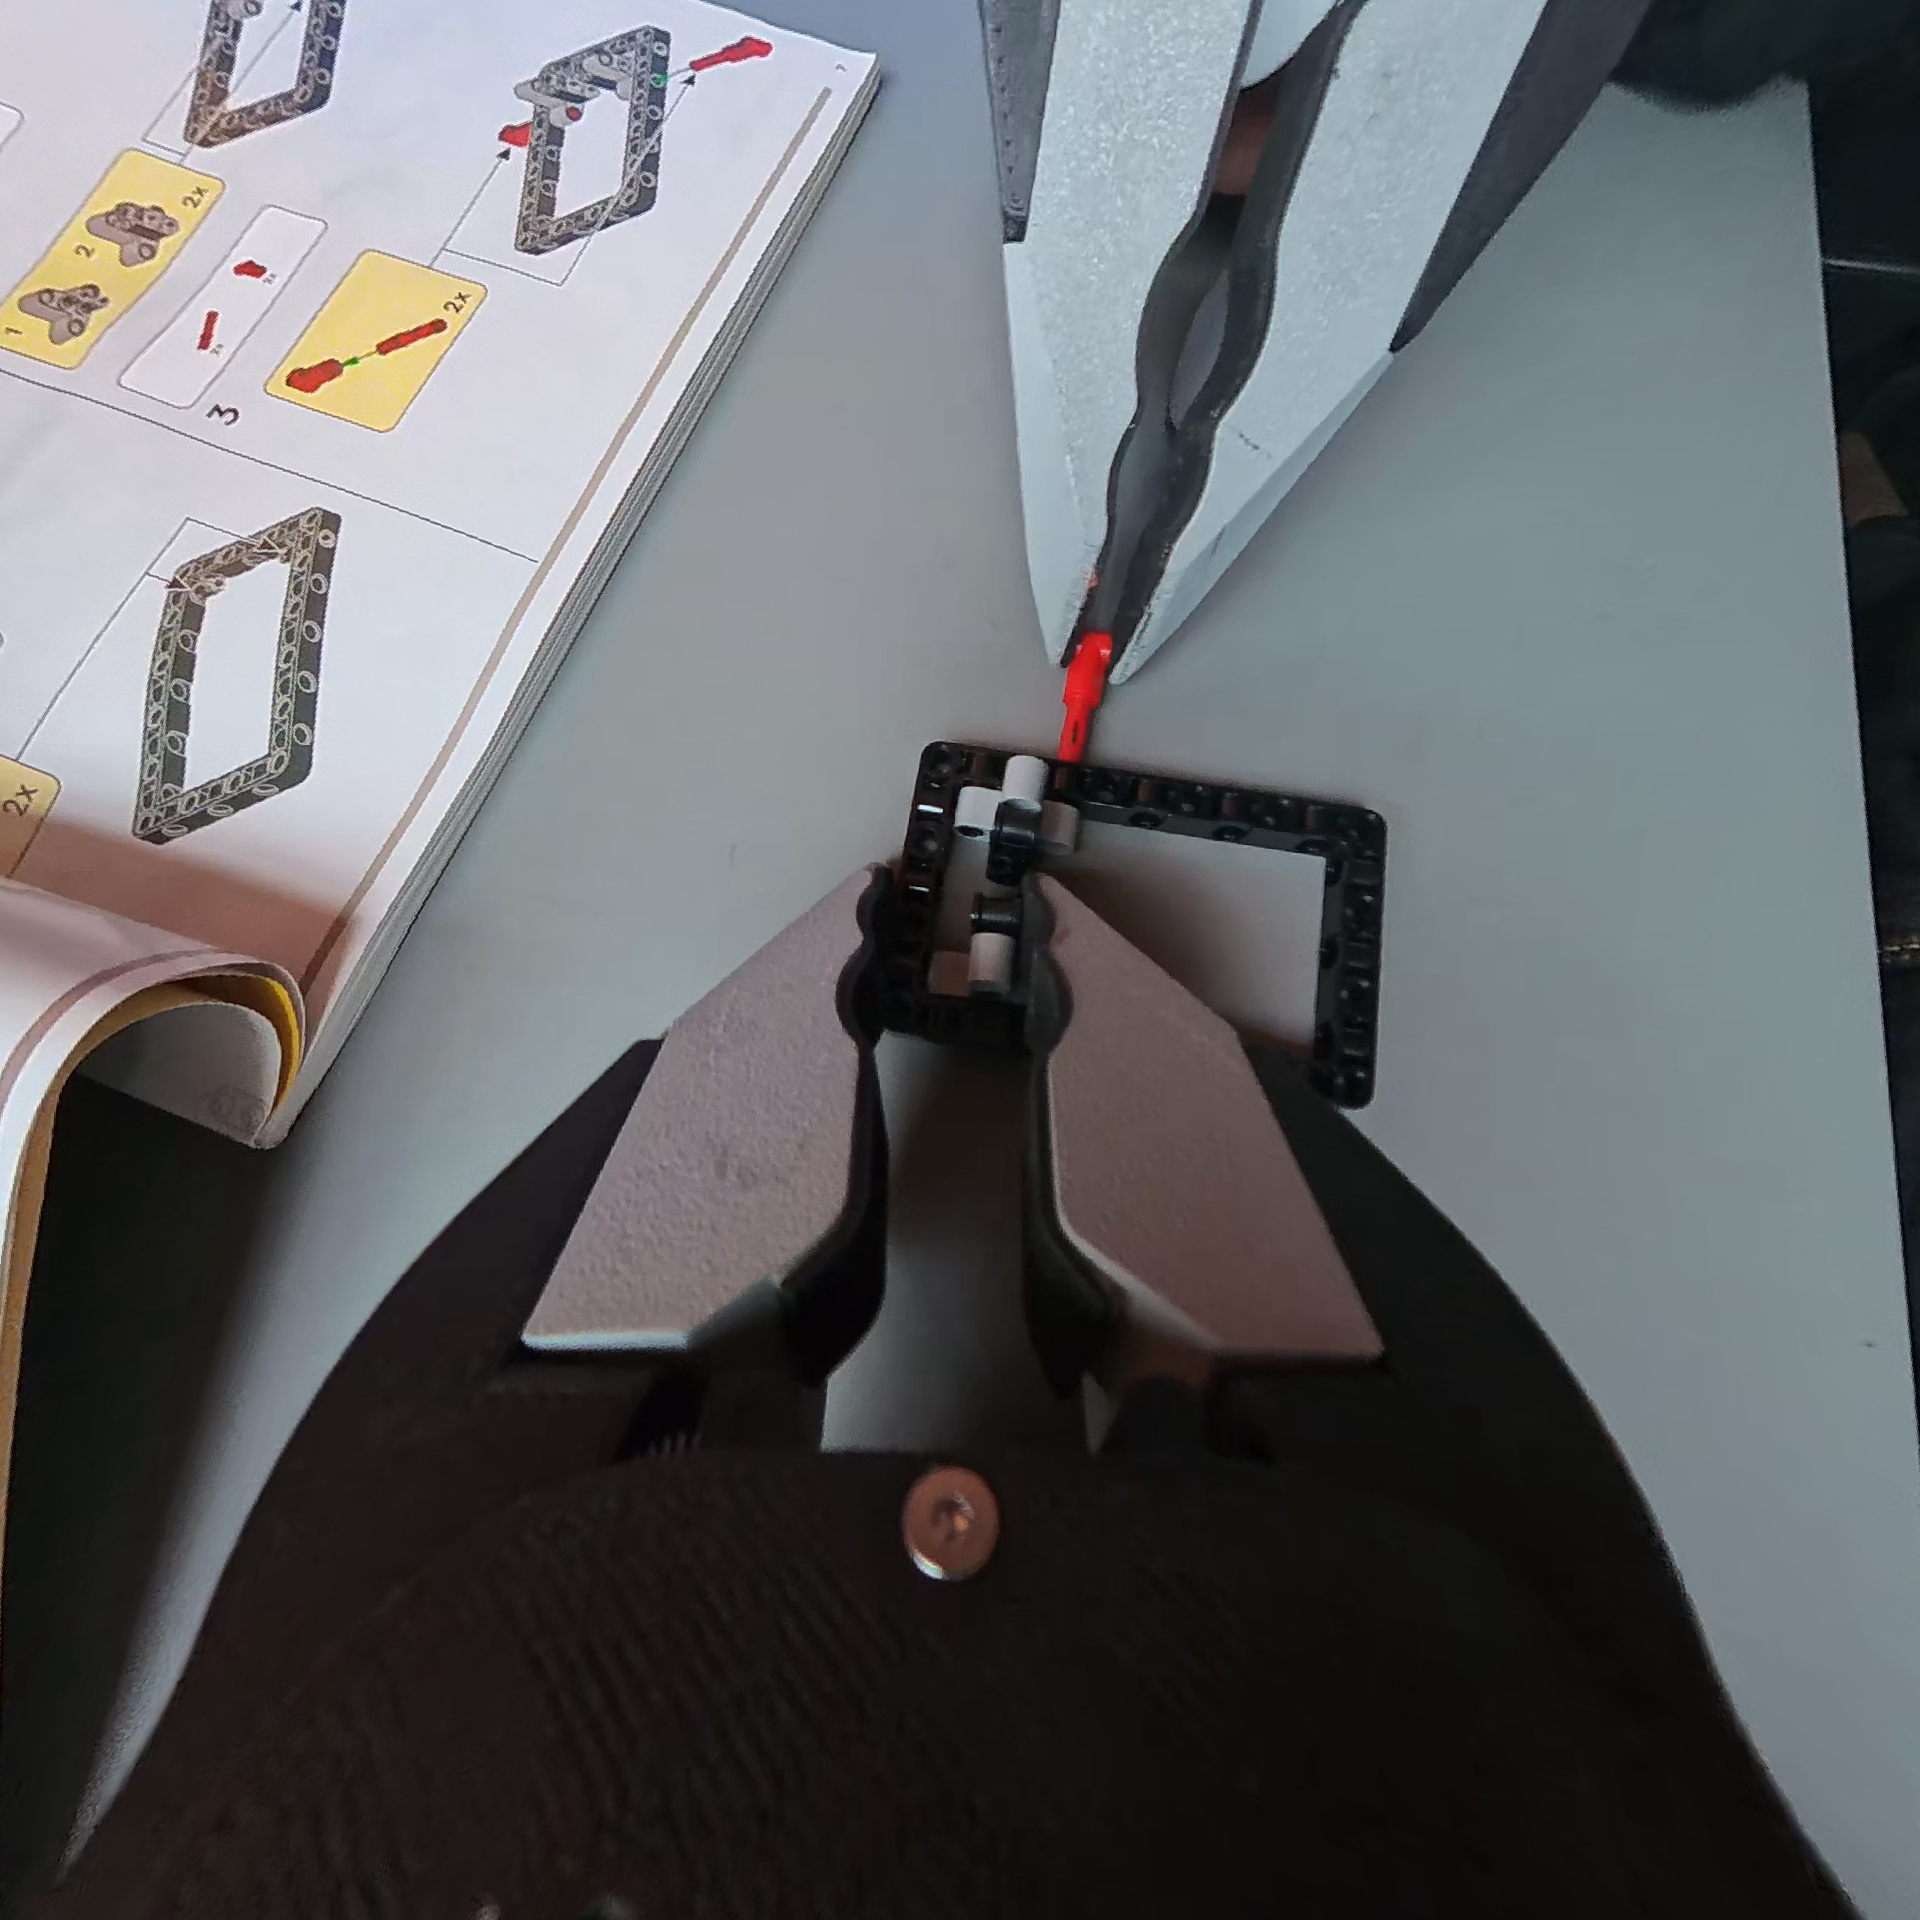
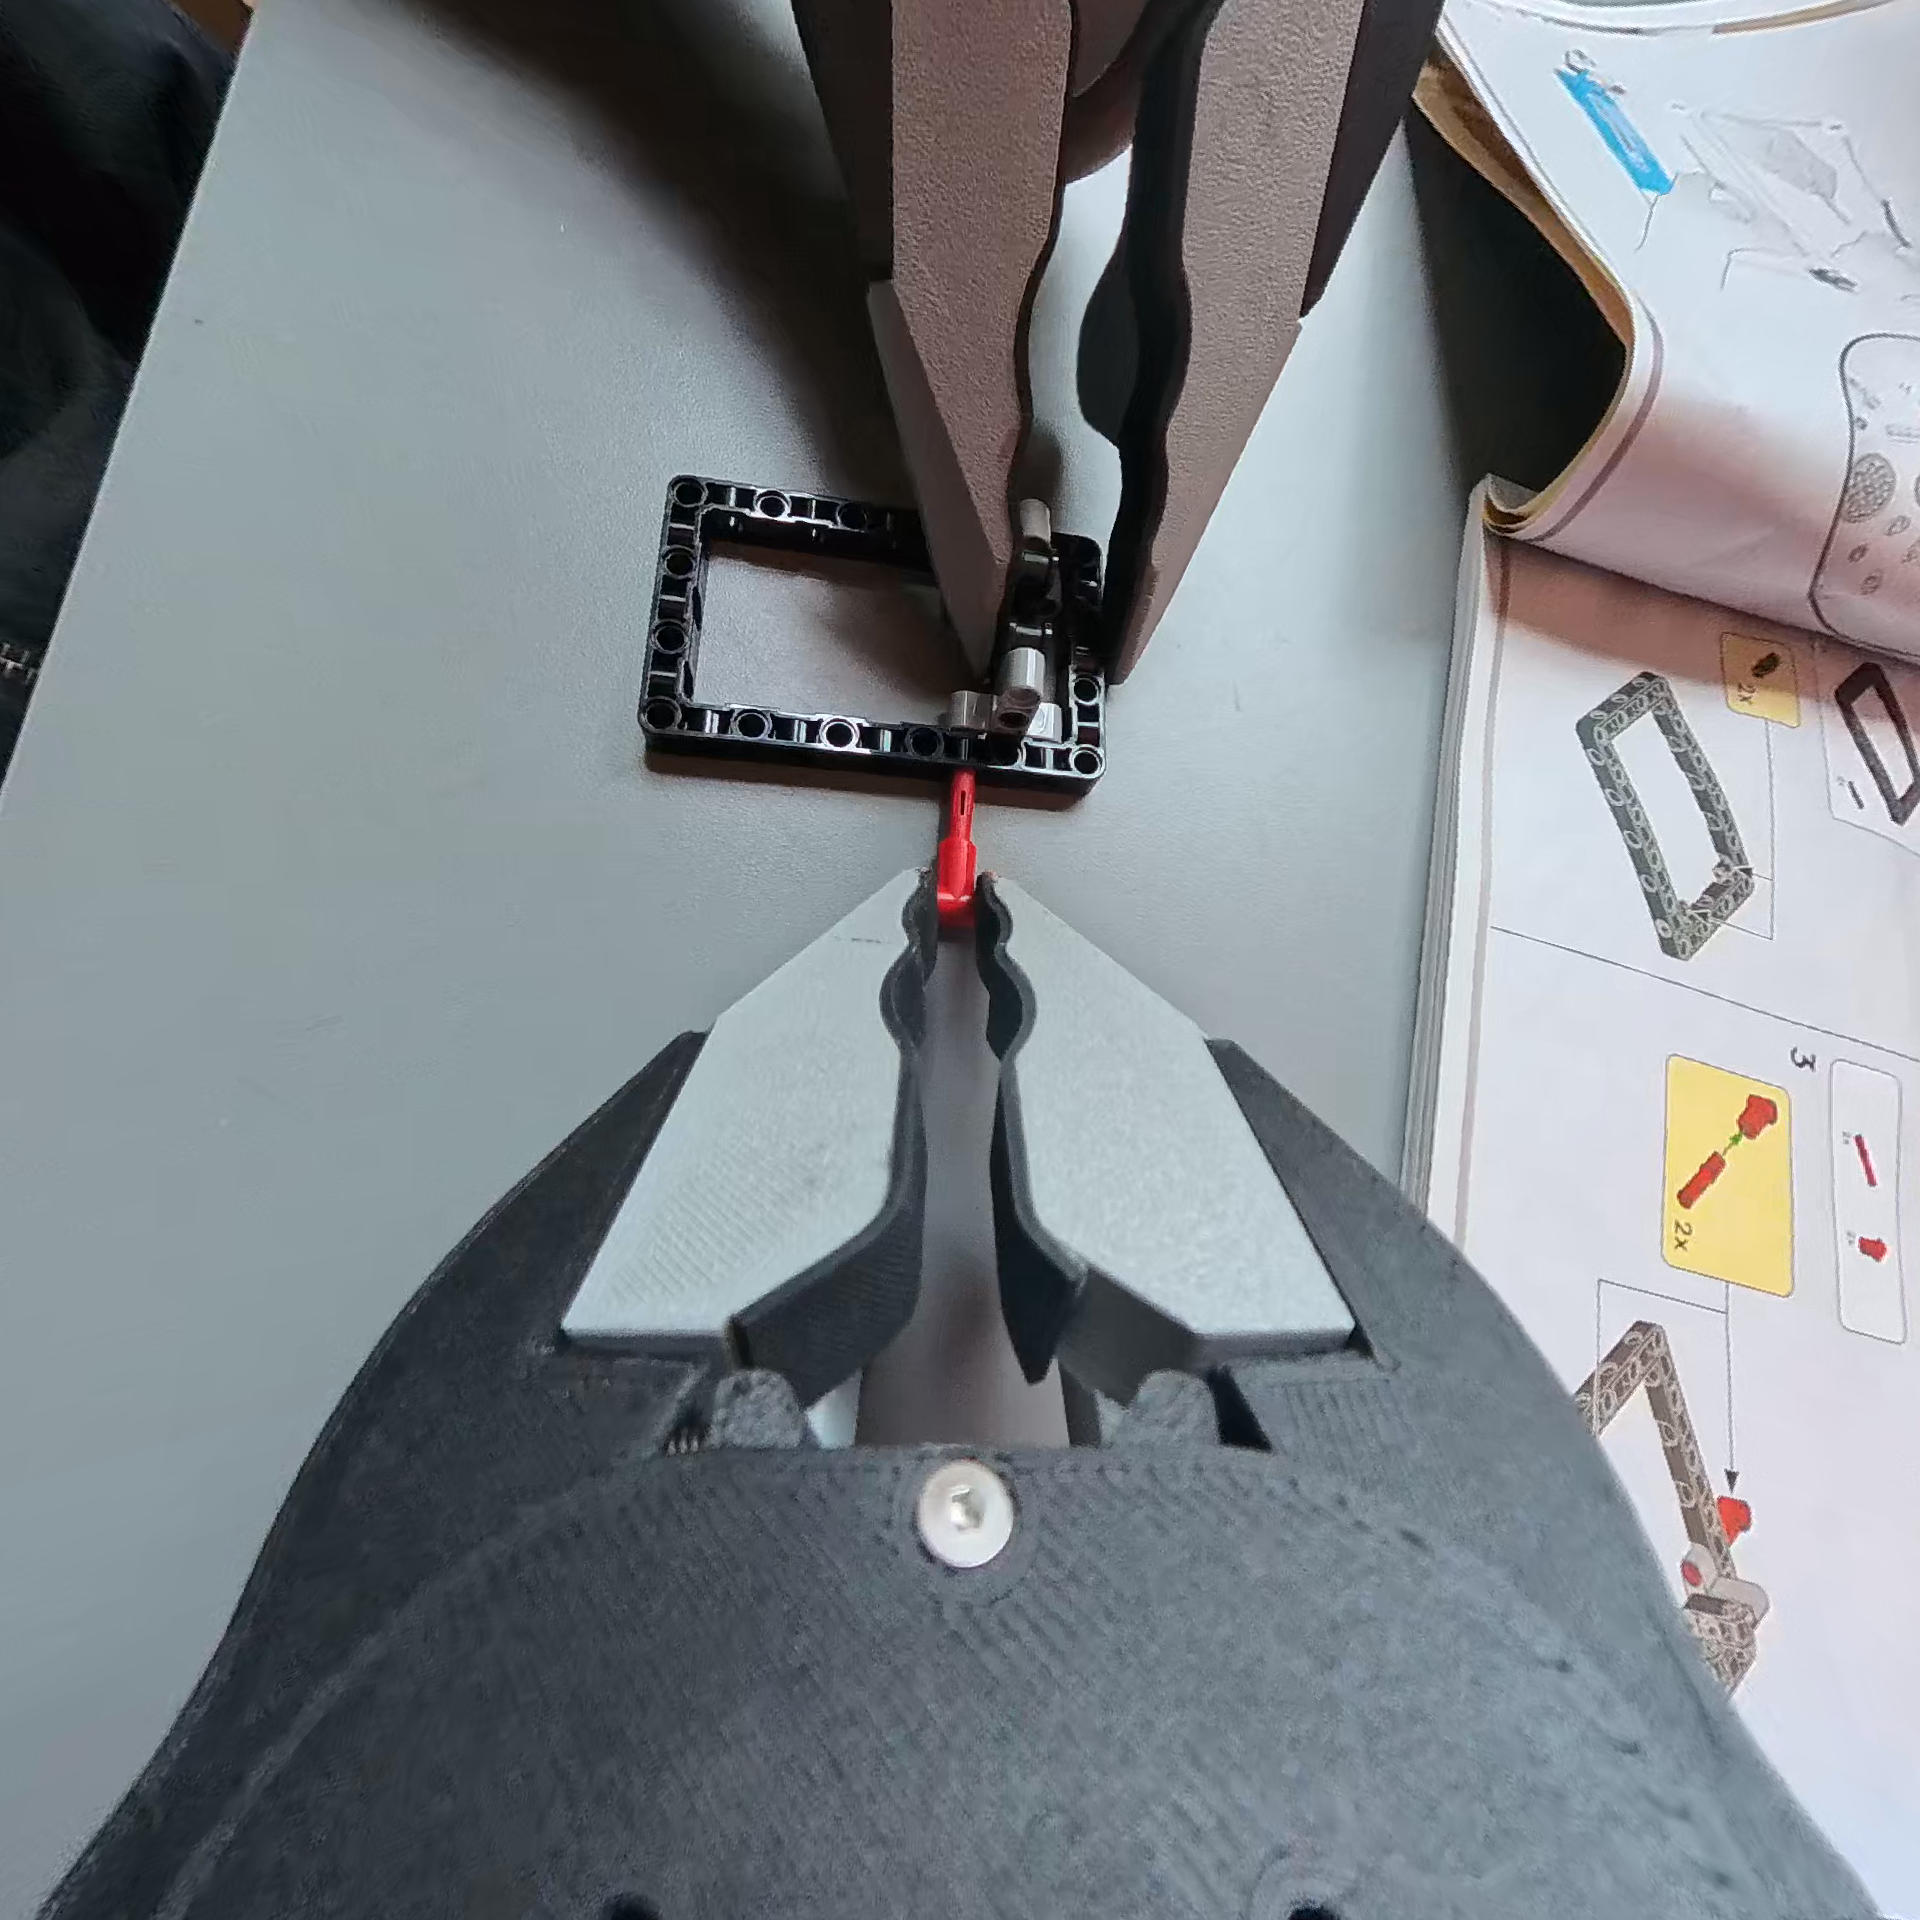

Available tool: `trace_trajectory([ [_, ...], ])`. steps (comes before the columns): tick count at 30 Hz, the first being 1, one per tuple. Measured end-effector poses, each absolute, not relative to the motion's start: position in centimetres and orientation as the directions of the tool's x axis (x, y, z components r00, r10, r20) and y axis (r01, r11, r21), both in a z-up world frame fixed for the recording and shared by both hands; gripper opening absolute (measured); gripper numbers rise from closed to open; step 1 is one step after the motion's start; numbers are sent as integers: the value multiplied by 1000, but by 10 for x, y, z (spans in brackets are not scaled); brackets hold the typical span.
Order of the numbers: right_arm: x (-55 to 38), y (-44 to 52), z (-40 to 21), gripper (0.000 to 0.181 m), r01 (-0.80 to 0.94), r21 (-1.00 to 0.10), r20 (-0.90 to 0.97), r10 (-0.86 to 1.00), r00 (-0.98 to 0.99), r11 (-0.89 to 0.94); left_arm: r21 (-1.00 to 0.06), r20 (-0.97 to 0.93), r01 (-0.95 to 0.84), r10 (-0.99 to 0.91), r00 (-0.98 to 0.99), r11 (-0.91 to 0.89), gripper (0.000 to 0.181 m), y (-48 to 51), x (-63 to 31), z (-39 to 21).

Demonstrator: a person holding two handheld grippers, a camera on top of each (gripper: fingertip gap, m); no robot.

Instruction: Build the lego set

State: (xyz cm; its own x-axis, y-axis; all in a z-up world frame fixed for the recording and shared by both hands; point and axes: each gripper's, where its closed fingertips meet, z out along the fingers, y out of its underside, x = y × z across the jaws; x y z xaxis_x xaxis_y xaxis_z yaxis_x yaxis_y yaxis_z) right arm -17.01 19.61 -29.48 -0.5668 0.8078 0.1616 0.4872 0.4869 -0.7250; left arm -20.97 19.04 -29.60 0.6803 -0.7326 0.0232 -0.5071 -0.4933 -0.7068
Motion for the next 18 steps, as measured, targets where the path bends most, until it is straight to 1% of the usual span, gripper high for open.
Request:
trace_trajectory([
  [7,-171,197,-295,3,495,-688,222,803,-553,531,-702,16,-494,-705,709,-513,21,191,-211,-296],
  [11,-173,201,-295,3,438,-614,381,732,-565,657,-700,-3,-504,-704,710,-506,21,192,-212,-296],
  [15,-173,201,-294,3,384,-548,482,656,-581,743,-700,-4,-508,-708,706,-503,21,192,-212,-296],
  [16,-173,200,-294,3,382,-550,478,655,-585,743,-700,2,-504,-707,708,-506,21,192,-212,-296],
  [18,-173,199,-295,3,396,-600,413,693,-591,695,-700,8,-498,-704,710,-511,21,192,-212,-296],
])
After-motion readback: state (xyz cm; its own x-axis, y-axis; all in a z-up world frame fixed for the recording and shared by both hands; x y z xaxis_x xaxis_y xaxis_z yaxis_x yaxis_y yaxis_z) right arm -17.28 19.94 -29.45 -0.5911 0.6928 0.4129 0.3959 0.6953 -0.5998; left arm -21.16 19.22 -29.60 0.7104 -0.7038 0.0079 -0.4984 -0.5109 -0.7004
